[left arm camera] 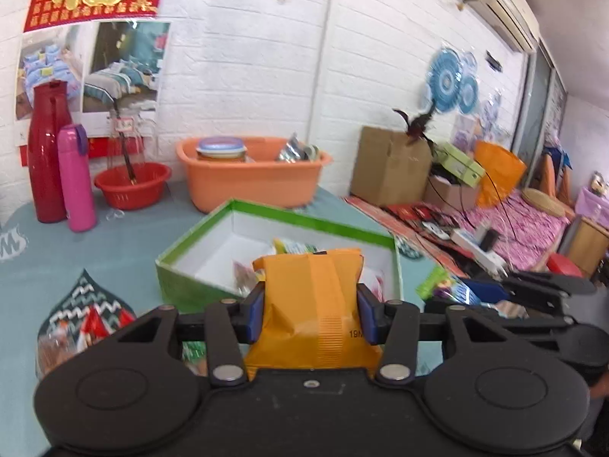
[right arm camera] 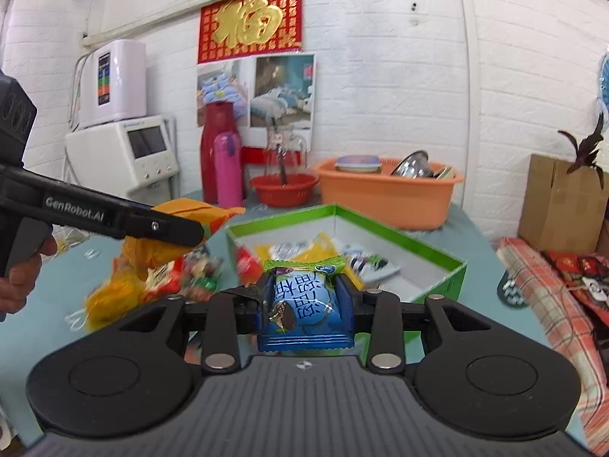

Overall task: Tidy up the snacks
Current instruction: 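Carry the orange bag with the left tool while the right tool carries the blue bag into the box, then grasp the red snack bag on the table with the left tool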

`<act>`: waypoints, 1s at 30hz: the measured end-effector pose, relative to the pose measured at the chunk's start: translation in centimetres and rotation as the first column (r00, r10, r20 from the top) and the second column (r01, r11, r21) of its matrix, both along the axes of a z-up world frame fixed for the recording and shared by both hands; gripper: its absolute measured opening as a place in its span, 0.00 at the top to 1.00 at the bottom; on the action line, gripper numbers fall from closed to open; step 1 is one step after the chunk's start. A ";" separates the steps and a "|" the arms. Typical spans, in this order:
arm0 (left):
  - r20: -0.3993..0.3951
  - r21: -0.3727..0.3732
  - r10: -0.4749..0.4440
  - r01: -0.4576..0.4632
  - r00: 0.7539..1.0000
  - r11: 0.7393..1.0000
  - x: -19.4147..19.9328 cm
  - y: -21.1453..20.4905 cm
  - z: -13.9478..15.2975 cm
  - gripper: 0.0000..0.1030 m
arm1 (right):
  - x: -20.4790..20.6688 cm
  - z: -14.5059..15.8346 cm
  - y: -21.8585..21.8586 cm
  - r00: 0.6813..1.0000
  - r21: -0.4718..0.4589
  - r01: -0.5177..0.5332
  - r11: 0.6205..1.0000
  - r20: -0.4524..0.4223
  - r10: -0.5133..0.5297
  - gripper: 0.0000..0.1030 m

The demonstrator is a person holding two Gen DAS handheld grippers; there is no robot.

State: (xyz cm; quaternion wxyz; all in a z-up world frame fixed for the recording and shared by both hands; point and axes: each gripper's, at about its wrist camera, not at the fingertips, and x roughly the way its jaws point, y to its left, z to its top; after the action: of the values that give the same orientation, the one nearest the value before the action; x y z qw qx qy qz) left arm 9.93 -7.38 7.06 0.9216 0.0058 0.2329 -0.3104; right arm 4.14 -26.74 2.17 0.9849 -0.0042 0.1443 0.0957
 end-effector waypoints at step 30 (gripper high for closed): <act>-0.155 -0.012 0.075 -0.078 0.985 0.997 12.8 -2.2 -3.0 0.00 | 9.0 -2.9 -2.6 0.984 0.023 0.177 0.984 -0.029 -0.176 0.00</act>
State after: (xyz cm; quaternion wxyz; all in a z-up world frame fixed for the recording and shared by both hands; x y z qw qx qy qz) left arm 22.72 -9.54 4.09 0.9120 -0.0354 0.3009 -0.2764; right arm 13.18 -29.29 -0.75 0.9874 0.0224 0.1562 0.0098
